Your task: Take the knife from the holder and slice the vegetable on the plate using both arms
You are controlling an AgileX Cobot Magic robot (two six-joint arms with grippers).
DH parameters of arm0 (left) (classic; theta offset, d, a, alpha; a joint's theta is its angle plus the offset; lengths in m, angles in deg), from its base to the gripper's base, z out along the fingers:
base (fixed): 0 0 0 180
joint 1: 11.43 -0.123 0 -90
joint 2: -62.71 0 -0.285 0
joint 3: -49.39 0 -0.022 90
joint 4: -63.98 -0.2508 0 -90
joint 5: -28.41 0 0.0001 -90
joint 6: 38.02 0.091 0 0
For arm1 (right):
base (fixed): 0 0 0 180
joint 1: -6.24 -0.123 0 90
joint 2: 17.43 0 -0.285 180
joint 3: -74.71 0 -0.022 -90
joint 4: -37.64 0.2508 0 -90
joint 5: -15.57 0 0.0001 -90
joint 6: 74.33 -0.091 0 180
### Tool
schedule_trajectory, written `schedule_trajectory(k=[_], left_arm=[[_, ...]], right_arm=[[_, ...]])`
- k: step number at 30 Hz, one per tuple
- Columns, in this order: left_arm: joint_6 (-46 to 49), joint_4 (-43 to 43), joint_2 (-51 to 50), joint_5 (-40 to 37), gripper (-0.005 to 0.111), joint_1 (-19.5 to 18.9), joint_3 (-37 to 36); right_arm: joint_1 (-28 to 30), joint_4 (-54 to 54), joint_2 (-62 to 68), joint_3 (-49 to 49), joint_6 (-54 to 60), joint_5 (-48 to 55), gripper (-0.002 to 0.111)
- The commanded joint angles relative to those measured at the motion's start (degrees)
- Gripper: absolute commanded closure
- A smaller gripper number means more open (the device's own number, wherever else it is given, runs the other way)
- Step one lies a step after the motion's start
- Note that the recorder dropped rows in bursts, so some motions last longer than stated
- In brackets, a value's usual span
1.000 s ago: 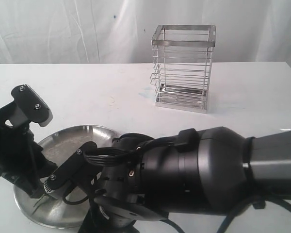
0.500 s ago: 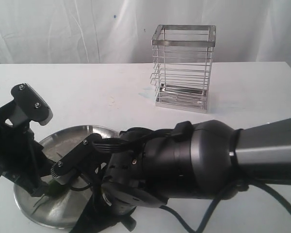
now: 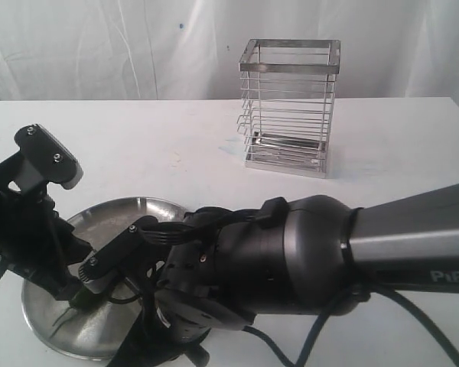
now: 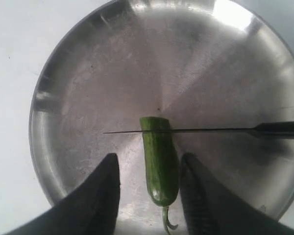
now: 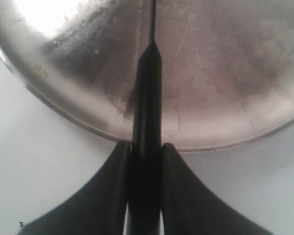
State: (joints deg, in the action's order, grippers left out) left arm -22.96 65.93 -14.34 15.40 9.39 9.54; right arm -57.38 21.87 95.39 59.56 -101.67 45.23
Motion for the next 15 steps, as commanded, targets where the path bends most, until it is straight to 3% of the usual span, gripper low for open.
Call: schedule_trajectory(k=[1, 6, 15], left_arm=[[-1.2, 0.1, 0.1, -0.4, 0.062, -0.1, -0.3], [-1.3, 0.1, 0.1, -0.4, 0.052, -0.1, -0.3], [-1.3, 0.1, 0.1, -0.2, 0.052, -0.1, -0.3]], right_arm=[[0.3, -0.2, 0.7, 0.2, -0.3, -0.3, 0.108], [0.5, -0.3, 1.5, 0.2, -0.3, -0.3, 0.108], [1.5, -0.7, 1.5, 0.2, -1.1, -1.1, 0.108]])
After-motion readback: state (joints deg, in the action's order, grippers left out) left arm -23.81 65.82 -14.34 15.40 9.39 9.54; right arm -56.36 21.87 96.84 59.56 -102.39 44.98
